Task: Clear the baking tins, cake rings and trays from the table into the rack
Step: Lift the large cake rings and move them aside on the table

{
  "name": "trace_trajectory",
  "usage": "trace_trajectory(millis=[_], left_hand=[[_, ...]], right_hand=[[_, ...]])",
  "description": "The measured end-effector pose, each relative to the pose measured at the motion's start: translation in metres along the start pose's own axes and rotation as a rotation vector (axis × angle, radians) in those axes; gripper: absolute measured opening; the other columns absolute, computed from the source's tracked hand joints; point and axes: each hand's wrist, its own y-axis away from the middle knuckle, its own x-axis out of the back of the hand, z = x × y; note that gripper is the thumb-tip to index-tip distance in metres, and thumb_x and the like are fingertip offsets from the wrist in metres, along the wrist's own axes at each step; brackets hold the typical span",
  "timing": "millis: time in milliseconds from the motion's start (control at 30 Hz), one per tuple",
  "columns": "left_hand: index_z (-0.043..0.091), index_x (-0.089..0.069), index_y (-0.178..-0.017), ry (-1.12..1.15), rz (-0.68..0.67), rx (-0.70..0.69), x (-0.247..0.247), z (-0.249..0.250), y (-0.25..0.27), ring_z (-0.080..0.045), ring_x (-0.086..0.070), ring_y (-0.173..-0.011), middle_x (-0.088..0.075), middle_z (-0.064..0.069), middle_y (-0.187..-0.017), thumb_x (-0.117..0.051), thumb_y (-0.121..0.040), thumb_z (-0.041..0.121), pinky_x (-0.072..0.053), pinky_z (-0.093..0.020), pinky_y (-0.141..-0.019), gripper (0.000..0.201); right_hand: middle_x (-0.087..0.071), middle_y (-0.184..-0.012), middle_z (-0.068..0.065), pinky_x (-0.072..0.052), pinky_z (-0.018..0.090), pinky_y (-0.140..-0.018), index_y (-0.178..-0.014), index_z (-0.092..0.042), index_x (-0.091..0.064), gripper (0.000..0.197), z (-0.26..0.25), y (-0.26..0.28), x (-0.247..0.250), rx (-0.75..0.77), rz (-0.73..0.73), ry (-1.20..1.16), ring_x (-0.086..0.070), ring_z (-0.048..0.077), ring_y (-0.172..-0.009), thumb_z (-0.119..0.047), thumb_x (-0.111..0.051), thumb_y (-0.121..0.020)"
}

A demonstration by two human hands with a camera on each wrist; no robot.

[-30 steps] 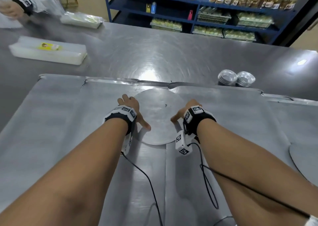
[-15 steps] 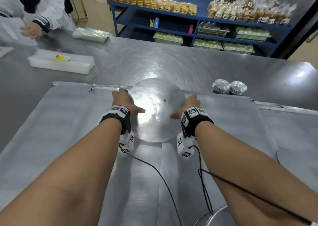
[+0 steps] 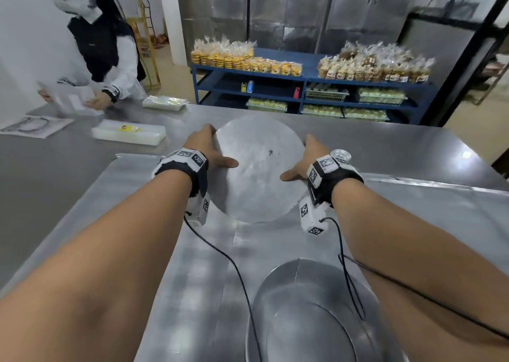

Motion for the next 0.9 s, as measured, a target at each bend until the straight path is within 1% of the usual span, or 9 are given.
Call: trace_trajectory(millis=[133, 233, 333, 433, 533, 633, 733, 800, 900], left_hand=[[0.023, -0.045, -0.133, -0.026, -0.032, -0.061, 0.007, 0.026, 0.052, -0.028, -0.059, -0.099, -0.061, -0.010, -0.126, -0.086, -0.068, 0.049, -0.047, -0.033, -0.079, 0.081], [0.022, -0.053, -0.124, -0.008, -0.067, -0.045, 0.005, 0.039, 0.085, -0.030, -0.063, -0.095, -0.062, -0.010, -0.120, -0.085, -0.071, 0.050, -0.058, -0.042, -0.082, 0.068], [0.015, -0.061, -0.113, 0.003, -0.086, -0.043, -0.006, 0.048, 0.118, -0.028, -0.065, -0.096, -0.063, -0.007, -0.108, -0.087, -0.069, 0.048, -0.059, -0.041, -0.081, 0.060], [0.009, -0.067, -0.096, -0.031, -0.116, -0.034, -0.024, 0.053, 0.149, -0.024, -0.064, -0.081, -0.065, -0.008, -0.091, -0.088, -0.067, 0.045, -0.060, -0.040, -0.075, 0.051], [0.002, -0.070, -0.094, -0.028, -0.154, -0.016, -0.046, 0.050, 0.173, -0.024, -0.066, -0.080, -0.070, -0.010, -0.091, -0.089, -0.068, 0.039, -0.061, -0.039, -0.078, 0.050], [0.015, -0.064, -0.096, -0.020, -0.172, -0.025, -0.066, 0.046, 0.192, -0.021, -0.060, -0.083, -0.063, -0.004, -0.095, -0.090, -0.066, 0.037, -0.058, -0.036, -0.077, 0.046], [0.018, -0.063, -0.108, 0.022, -0.199, -0.023, -0.084, 0.042, 0.206, -0.021, -0.063, -0.092, -0.063, -0.001, -0.107, -0.094, -0.061, 0.035, -0.055, -0.030, -0.073, 0.058], [0.018, -0.064, -0.111, 0.019, -0.220, -0.032, -0.094, 0.039, 0.214, -0.020, -0.063, -0.093, -0.065, -0.002, -0.108, -0.093, -0.060, 0.031, -0.053, -0.027, -0.073, 0.060], [0.017, -0.064, -0.115, 0.013, -0.228, -0.047, -0.103, 0.035, 0.224, -0.020, -0.062, -0.092, -0.064, -0.002, -0.110, -0.091, -0.061, 0.025, -0.051, -0.026, -0.072, 0.060]], right_hand=[[-0.061, -0.124, 0.009, -0.052, 0.038, -0.085, -0.137, -0.016, -0.041, 0.095, 0.034, 0.045, 0.030, 0.046, -0.022, 0.139, -0.061, 0.033, -0.107, -0.050, -0.088, -0.062], [-0.056, -0.129, 0.008, -0.053, 0.043, -0.091, -0.132, -0.016, -0.050, 0.081, 0.062, 0.068, 0.038, 0.063, -0.027, 0.117, -0.059, 0.031, -0.110, -0.051, -0.084, -0.068], [-0.057, -0.093, 0.003, -0.049, 0.033, -0.074, -0.083, -0.018, -0.052, 0.038, 0.089, 0.087, 0.042, 0.099, -0.013, 0.106, -0.061, 0.029, -0.091, -0.048, -0.075, -0.078], [-0.049, -0.065, 0.005, -0.037, 0.030, -0.061, -0.063, -0.014, -0.042, 0.045, 0.115, 0.109, 0.039, 0.109, -0.030, 0.072, -0.053, 0.024, -0.068, -0.041, -0.068, -0.088], [-0.046, -0.060, 0.003, -0.035, 0.030, -0.058, -0.059, -0.016, -0.041, 0.047, 0.137, 0.132, 0.035, 0.088, -0.077, 0.052, -0.048, 0.022, -0.060, -0.041, -0.069, -0.088], [-0.048, -0.059, 0.000, -0.042, 0.030, -0.058, -0.057, -0.017, -0.042, 0.047, 0.158, 0.149, 0.028, 0.057, -0.115, 0.038, -0.050, 0.022, -0.058, -0.041, -0.072, -0.085], [-0.050, -0.056, 0.005, -0.056, 0.041, -0.063, -0.059, -0.017, -0.044, 0.044, 0.174, 0.167, 0.021, 0.026, -0.150, 0.005, -0.054, 0.025, -0.053, -0.039, -0.074, -0.082], [-0.050, -0.058, 0.005, -0.055, 0.040, -0.063, -0.062, -0.017, -0.044, 0.042, 0.183, 0.178, 0.016, 0.017, -0.180, 0.003, -0.054, 0.024, -0.050, -0.038, -0.073, -0.083], [-0.062, -0.071, 0.007, -0.057, 0.044, -0.071, -0.072, -0.015, -0.053, 0.032, 0.192, 0.187, 0.007, 0.033, -0.192, -0.029, -0.062, 0.026, -0.061, -0.037, -0.075, -0.080]])
